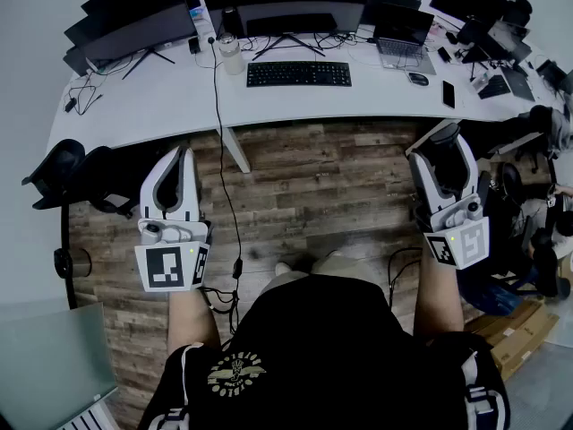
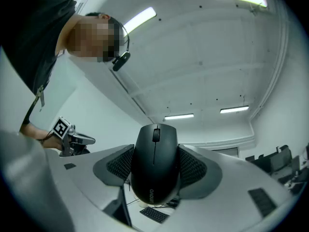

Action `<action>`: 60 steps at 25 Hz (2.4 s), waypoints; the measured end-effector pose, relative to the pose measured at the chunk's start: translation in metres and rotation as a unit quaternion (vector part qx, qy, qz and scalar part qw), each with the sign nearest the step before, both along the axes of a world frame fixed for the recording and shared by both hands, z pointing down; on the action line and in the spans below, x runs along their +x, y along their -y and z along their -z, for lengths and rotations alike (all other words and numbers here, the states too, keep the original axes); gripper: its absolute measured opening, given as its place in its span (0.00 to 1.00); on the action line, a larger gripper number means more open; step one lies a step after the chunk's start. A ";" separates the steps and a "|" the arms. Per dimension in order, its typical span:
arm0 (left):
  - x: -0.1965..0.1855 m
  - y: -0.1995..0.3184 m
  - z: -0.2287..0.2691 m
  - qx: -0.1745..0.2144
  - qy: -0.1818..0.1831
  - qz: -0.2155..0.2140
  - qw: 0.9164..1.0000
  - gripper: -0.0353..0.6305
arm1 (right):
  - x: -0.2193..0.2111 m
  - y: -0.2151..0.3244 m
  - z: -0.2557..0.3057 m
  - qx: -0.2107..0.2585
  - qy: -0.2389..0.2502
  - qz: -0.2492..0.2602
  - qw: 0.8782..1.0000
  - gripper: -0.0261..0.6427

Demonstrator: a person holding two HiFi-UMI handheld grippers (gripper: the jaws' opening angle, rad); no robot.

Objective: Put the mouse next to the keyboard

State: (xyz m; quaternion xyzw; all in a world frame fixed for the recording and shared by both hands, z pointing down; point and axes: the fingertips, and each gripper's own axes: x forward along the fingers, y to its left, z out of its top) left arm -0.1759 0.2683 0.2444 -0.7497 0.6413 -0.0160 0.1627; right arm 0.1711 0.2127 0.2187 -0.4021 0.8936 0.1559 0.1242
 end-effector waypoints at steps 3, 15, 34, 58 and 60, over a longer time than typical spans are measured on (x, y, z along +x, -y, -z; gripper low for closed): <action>-0.009 -0.007 -0.002 -0.002 -0.011 -0.001 1.000 0.06 | -0.005 -0.010 0.002 0.002 0.003 0.000 1.000 0.47; -0.001 0.019 -0.015 -0.019 -0.027 -0.014 0.999 0.06 | 0.013 0.005 -0.002 0.002 0.007 -0.010 1.000 0.47; -0.007 0.123 -0.025 -0.037 -0.044 -0.001 0.998 0.06 | 0.020 0.124 0.001 -0.012 0.017 0.011 1.000 0.47; 0.057 0.216 -0.004 -0.016 -0.012 0.066 0.998 0.05 | 0.072 0.252 -0.009 -0.017 0.037 0.052 0.998 0.47; 0.059 0.215 -0.001 -0.016 -0.006 0.068 0.998 0.05 | 0.073 0.253 -0.013 -0.021 0.042 0.055 0.997 0.47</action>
